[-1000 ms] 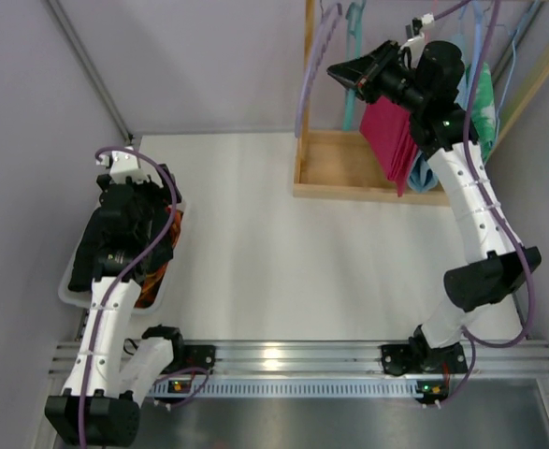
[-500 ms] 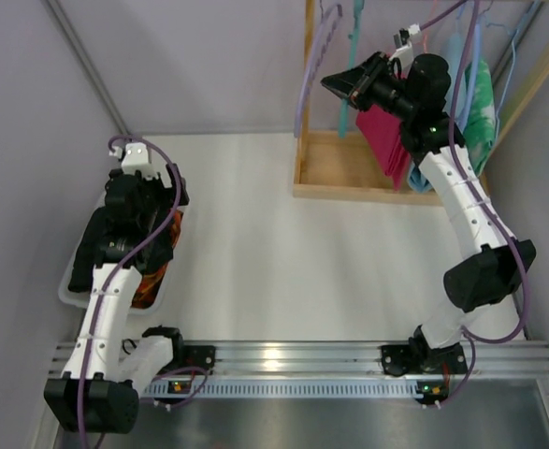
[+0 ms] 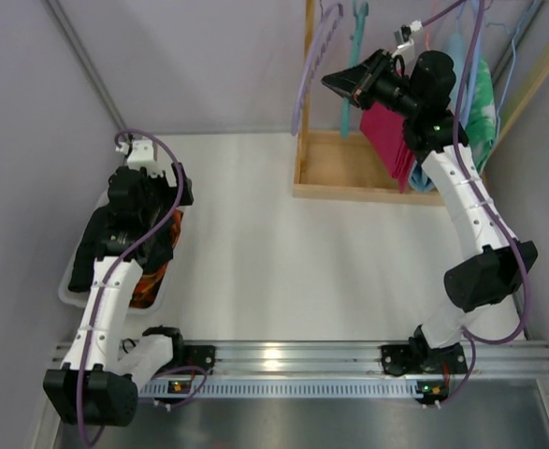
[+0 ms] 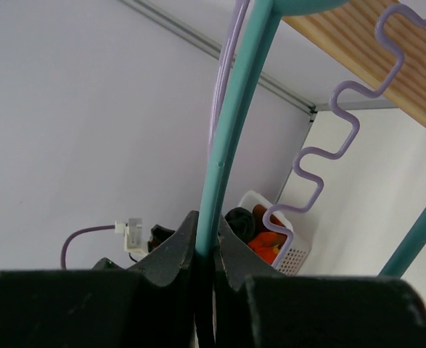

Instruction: Remove the trousers from the hanger

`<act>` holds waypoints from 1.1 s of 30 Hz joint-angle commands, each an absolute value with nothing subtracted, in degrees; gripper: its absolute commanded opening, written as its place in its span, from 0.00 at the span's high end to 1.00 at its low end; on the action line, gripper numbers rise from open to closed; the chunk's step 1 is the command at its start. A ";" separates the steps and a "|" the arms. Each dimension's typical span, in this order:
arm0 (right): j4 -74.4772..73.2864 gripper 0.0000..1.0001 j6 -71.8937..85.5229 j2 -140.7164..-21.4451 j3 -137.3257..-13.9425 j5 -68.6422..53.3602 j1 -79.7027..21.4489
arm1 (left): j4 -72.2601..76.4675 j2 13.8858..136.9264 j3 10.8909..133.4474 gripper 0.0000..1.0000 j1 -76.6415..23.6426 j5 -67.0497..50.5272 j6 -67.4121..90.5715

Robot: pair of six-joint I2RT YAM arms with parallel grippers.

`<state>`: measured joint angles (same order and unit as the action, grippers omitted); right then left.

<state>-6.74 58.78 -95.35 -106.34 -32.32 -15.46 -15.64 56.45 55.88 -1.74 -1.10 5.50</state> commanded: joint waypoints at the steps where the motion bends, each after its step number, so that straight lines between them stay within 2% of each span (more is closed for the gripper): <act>1: -3.07 1.00 60.90 -95.62 -112.22 -31.47 -14.68 | -14.68 54.67 57.31 0.01 -2.11 -2.02 5.98; 9: -8.69 1.00 63.46 -99.57 -119.62 -28.83 -15.03 | -14.77 55.54 58.01 0.02 -2.20 -1.84 6.15; 19: -9.85 1.00 65.13 -101.17 -113.84 -30.41 -15.03 | -14.77 55.55 58.62 0.02 -2.29 -1.14 6.59; 22: -8.44 0.84 65.13 -98.71 -109.80 -31.72 -15.12 | -14.77 55.28 58.27 0.01 -2.29 -2.72 7.21; 25: -6.51 0.53 64.25 -95.29 -105.58 -33.56 -14.94 | -17.22 57.12 60.29 0.02 -2.37 -5.62 6.94; 27: -7.11 0.41 62.58 -93.61 -104.07 -34.19 -14.94 | -19.42 58.27 62.74 0.02 -2.37 -6.67 7.47; 28: -7.38 0.29 61.88 -91.60 -102.15 -34.19 -14.77 | -19.60 59.32 63.36 0.01 -2.37 -7.29 7.82; 33: -10.02 0.07 55.66 -84.39 -95.37 -32.87 -13.28 | -20.13 63.88 67.49 0.01 -2.37 -15.55 7.65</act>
<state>-9.87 60.62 -90.74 -96.44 -32.34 -14.35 -20.32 61.67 64.03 -2.07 -9.26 7.35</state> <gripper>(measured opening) 0.913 0.985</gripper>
